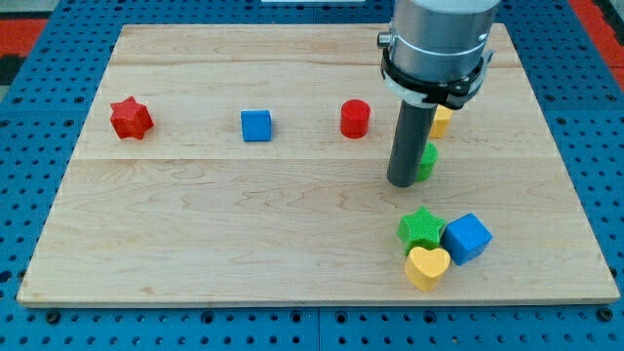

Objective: Move green circle to the left of hexagon

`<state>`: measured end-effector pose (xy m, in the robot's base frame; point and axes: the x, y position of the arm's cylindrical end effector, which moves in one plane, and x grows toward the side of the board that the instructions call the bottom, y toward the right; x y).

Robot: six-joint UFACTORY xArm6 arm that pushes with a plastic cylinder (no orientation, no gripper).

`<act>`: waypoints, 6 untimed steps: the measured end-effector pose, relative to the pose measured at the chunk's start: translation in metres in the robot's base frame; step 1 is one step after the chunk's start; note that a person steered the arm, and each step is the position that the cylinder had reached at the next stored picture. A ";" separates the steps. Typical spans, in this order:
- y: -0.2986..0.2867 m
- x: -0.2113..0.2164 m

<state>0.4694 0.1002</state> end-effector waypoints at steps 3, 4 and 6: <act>0.037 -0.018; 0.069 -0.023; 0.101 -0.052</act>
